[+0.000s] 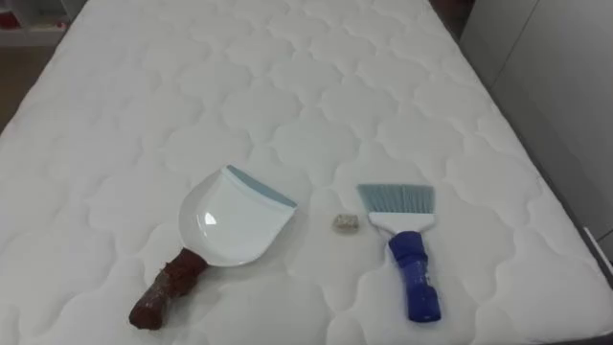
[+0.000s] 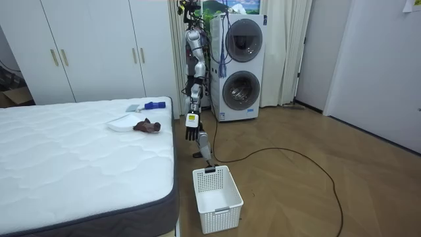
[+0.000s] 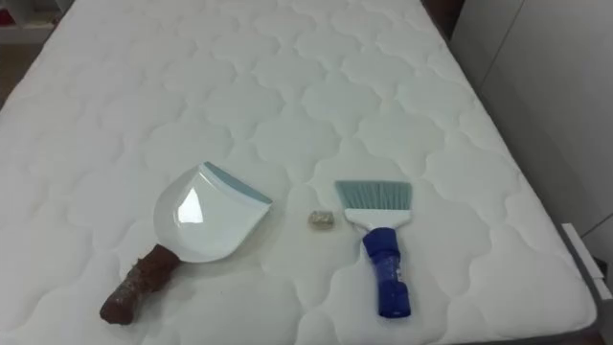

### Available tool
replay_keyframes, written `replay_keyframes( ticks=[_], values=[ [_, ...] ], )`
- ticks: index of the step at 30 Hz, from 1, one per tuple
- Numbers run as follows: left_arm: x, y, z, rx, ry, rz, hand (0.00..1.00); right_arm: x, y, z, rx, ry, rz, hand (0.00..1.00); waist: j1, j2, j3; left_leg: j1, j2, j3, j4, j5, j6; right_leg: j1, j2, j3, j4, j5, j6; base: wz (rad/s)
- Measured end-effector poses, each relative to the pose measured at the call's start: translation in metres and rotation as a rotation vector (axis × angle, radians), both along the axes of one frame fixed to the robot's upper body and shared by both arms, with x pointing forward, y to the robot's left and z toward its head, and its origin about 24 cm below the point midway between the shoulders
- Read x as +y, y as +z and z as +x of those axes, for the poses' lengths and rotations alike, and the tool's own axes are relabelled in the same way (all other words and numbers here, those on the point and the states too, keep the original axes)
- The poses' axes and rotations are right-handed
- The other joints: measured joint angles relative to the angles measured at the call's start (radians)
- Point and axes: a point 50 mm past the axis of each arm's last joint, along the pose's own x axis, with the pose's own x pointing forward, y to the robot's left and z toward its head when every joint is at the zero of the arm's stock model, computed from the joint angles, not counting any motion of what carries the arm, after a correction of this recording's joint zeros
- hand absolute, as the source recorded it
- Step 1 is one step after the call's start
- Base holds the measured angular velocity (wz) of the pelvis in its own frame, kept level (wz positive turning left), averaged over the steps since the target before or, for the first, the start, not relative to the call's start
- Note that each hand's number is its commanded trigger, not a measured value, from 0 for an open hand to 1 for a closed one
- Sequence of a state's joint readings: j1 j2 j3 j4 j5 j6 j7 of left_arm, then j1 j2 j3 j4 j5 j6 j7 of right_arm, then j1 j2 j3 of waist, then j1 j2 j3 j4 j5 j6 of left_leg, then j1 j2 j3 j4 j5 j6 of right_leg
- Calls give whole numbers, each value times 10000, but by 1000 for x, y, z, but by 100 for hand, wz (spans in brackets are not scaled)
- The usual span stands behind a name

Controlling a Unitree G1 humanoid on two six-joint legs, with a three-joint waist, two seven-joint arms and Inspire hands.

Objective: Clean bed

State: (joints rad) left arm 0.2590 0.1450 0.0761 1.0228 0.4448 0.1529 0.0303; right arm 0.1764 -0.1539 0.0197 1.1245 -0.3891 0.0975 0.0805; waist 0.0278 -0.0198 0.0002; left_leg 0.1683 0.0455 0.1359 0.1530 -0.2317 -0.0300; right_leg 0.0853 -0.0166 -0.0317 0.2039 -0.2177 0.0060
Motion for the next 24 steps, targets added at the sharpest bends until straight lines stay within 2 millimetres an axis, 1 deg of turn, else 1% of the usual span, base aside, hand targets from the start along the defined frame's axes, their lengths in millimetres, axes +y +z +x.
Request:
replay_keyframes(
  ticks=[6,10,16,17,19,20,23,24],
  values=[
    [0,0,2,-80,-12,0,0,0,0,1,45,40,36,0,42,20,-1,-11,0,-42,15,0,0,12,1,-37,8,0,-1,1],
    [0,0,2,-160,-3,71,0,0,0,1,-27,69,-70,0,45,44,17,-11,0,-42,16,0,0,12,-1,-37,11,0,0,0],
    [1,1,6,-650,-25,408,0,0,0,3,-322,14,-159,0,39,-19,60,-13,1,-42,15,0,0,29,-8,-60,8,-2,-2,1],
    [2,2,8,-839,-15,505,0,0,1,4,-427,-110,-184,0,31,1,48,-16,0,-52,14,0,0,46,-14,-84,6,-2,-2,5],
    [2,3,11,-1234,71,757,0,0,1,5,-599,-208,-215,0,27,-20,65,-24,0,-81,15,0,0,47,-16,-109,14,-2,-2,5],
    [4,4,14,-1525,91,970,0,-1,1,6,-724,-279,-222,0,23,-3,55,-37,0,-93,15,0,0,47,-17,-125,4,-2,-2,6],
    [11,11,29,-2707,462,1790,0,-1,2,8,-1002,-450,-178,0,-12,-35,80,-121,-1,-163,14,0,0,13,-25,-237,-8,-1,-2,11],
    [14,15,37,-3209,551,2111,0,-2,2,9,-1076,-475,-156,0,-6,-58,75,-189,-12,-280,21,0,0,7,-37,-314,-8,-2,-2,17]
  ],
)
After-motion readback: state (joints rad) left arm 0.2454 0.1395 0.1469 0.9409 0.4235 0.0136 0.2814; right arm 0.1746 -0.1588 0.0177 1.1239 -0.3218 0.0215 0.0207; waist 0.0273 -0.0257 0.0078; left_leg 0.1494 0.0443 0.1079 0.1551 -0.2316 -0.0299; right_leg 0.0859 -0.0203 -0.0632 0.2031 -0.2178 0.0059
